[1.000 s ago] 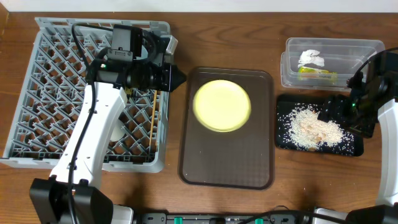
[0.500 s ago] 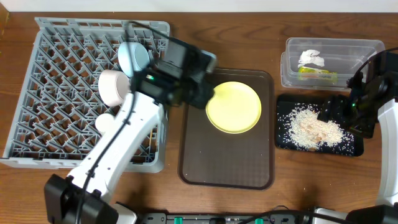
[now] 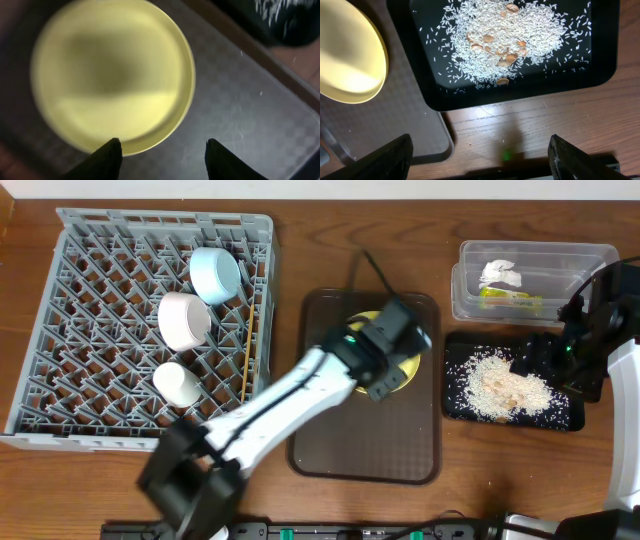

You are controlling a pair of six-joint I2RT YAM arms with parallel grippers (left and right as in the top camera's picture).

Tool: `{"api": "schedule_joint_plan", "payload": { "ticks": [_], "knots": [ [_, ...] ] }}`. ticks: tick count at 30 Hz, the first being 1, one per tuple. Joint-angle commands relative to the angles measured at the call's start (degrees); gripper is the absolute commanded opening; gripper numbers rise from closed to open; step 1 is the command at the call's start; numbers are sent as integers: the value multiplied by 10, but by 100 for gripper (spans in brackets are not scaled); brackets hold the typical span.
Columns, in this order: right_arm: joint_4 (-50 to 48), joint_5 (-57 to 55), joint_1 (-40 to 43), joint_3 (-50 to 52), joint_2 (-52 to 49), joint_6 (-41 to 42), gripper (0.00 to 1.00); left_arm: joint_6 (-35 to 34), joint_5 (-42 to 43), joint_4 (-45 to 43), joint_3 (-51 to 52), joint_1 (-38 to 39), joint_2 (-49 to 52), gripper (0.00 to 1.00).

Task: Sort waste into correct bins and load items into the dishwasher

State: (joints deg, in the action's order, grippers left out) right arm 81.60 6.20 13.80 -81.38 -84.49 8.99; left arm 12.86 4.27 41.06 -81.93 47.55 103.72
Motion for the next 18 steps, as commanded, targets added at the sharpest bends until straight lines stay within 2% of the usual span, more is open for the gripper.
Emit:
{"api": "schedule_joint_plan", "payload": {
  "ticks": [1, 12, 18],
  "knots": [
    [1, 3, 4, -9, -1, 6, 84, 48, -14, -6, 7, 16, 33, 57],
    [1, 3, 4, -9, -1, 6, 84, 56, -20, -47, 7, 28, 131, 59],
    [1, 3, 4, -9, -1, 6, 84, 56, -74, -61, 7, 28, 162, 52]
  ]
}}
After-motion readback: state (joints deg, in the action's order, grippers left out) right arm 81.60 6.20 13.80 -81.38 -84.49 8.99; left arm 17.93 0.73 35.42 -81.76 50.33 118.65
